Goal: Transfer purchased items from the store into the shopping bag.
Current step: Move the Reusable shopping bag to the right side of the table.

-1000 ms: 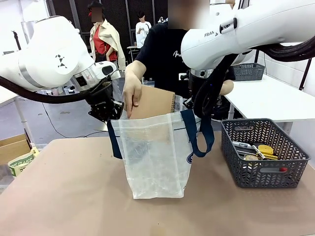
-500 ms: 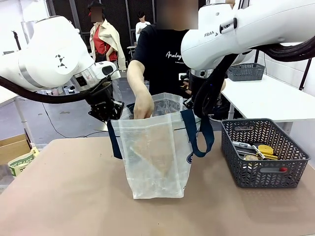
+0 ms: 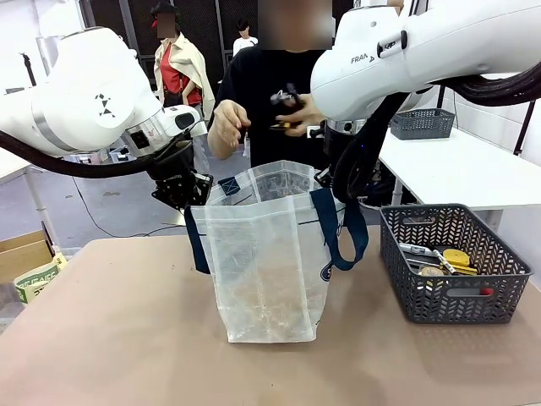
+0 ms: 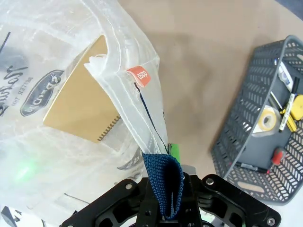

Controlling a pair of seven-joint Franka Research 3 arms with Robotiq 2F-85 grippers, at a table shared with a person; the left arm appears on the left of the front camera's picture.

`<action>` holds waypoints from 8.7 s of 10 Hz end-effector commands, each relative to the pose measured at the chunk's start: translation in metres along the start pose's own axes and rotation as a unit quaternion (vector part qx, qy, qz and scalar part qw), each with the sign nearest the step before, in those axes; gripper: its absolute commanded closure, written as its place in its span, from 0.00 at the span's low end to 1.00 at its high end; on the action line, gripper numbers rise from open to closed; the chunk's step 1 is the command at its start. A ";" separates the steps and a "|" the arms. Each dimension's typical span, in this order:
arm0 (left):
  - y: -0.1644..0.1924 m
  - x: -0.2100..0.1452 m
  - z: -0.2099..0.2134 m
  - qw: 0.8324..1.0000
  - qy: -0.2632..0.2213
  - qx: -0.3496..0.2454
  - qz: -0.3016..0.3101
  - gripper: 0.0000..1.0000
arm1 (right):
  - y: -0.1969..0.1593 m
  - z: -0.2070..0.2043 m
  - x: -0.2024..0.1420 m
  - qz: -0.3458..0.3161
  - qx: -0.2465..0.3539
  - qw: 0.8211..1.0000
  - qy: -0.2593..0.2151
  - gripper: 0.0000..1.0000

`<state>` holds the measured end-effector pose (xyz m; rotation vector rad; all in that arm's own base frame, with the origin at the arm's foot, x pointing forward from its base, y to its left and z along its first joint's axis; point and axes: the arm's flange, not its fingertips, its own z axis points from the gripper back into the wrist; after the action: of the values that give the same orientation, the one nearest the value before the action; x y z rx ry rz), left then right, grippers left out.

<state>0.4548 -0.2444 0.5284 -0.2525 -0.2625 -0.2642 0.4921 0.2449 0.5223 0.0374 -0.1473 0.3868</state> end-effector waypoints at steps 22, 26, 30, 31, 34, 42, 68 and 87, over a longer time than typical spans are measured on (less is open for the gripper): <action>0.001 0.000 0.000 1.000 0.000 0.001 0.000 1.00 | -0.001 0.000 0.000 0.000 0.000 1.000 -0.001 1.00; 0.001 0.000 0.000 1.000 0.000 0.001 0.000 1.00 | -0.001 0.000 0.000 0.000 0.000 1.000 -0.001 1.00; 0.001 0.000 0.000 1.000 0.000 0.001 0.000 1.00 | -0.001 0.000 0.000 0.000 0.000 1.000 -0.001 1.00; 0.001 0.000 0.000 1.000 0.000 0.001 0.000 1.00 | -0.001 0.000 0.000 0.000 0.000 1.000 -0.001 1.00; 0.001 0.000 0.000 1.000 0.000 0.001 0.000 1.00 | -0.001 0.000 0.000 0.000 0.000 1.000 -0.001 1.00; 0.001 0.000 0.000 1.000 0.000 0.001 0.000 1.00 | -0.001 0.000 0.000 0.000 0.000 1.000 -0.001 1.00; 0.001 0.000 0.000 1.000 0.000 0.001 0.000 1.00 | -0.001 0.000 0.000 0.000 0.000 1.000 -0.001 1.00; 0.001 0.000 0.000 1.000 0.000 0.001 0.000 1.00 | -0.001 0.000 0.000 0.000 0.000 1.000 -0.001 1.00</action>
<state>0.4551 -0.2445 0.5296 -0.2531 -0.2646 -0.2643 0.4920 0.2449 0.5223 0.0373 -0.1467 0.3869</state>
